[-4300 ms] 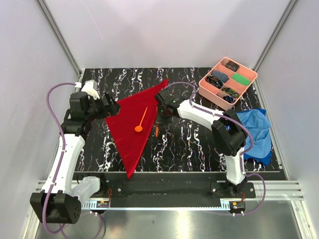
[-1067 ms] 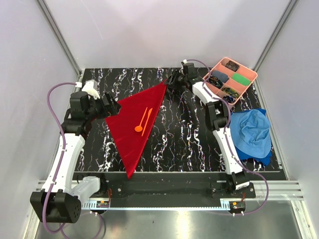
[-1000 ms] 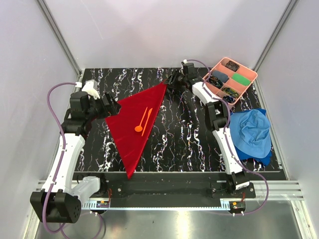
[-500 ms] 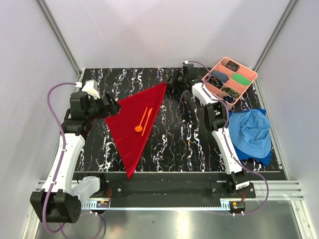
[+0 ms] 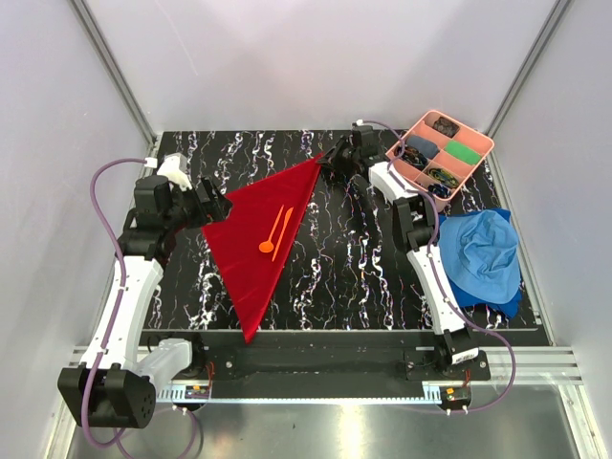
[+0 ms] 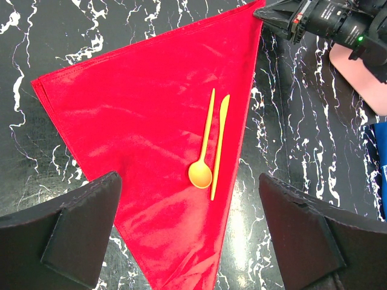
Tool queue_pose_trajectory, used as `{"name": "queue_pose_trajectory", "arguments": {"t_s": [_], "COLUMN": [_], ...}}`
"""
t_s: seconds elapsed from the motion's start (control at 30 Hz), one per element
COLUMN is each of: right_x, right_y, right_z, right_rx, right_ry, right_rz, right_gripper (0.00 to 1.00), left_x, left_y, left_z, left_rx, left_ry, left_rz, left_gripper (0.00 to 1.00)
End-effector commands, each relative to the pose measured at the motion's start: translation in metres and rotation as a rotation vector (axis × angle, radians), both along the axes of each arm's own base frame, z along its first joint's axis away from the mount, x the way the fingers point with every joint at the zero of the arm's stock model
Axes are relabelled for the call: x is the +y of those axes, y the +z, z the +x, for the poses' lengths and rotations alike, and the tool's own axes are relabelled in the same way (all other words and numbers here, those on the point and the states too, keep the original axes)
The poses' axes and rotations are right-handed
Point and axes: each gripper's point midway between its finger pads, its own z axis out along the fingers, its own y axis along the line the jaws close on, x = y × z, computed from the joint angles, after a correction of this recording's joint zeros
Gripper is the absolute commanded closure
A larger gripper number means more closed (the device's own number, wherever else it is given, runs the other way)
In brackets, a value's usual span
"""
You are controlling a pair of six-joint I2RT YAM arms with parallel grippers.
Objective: Fold the napkin, place the utensils inside, and roll it up
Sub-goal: Fold the napkin at the center of the board.
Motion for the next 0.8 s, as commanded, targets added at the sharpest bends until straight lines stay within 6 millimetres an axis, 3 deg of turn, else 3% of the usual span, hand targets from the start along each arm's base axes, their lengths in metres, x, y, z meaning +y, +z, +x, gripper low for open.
{"name": "queue_pose_trajectory", "arguments": {"t_s": [0.0, 0.17, 0.3, 0.53, 0.57, 0.67, 0.77], "right_x": [-0.014, -0.027, -0.051, -0.120, -0.127, -0.143, -0.139], "right_y": [-0.006, 0.008, 0.029, 0.057, 0.077, 0.082, 0.103], "right_z": [0.003, 0.014, 0.025, 0.037, 0.039, 0.030, 0.022], "right_rx": [-0.020, -0.063, -0.104, -0.157, -0.203, -0.239, -0.299], "right_ry": [-0.050, -0.098, -0.152, -0.229, -0.236, -0.225, -0.172], "right_rz": [-0.063, -0.086, -0.080, -0.098, -0.089, -0.079, -0.068], "right_gripper": [0.91, 0.97, 1.00, 1.00, 1.00, 1.00, 1.00], "left_x": [-0.003, -0.003, -0.002, -0.003, -0.003, -0.004, -0.004], "left_y": [0.006, 0.004, 0.003, 0.002, 0.003, 0.003, 0.002], "left_z": [0.005, 0.005, 0.006, 0.006, 0.006, 0.006, 0.006], "left_rx": [-0.038, -0.030, -0.027, -0.024, -0.024, -0.025, -0.023], "left_ry": [-0.019, -0.021, -0.019, -0.020, -0.023, -0.025, -0.027], "left_rz": [0.002, 0.002, 0.005, 0.004, 0.002, 0.000, -0.003], "left_gripper": [0.01, 0.01, 0.01, 0.01, 0.01, 0.01, 0.01]}}
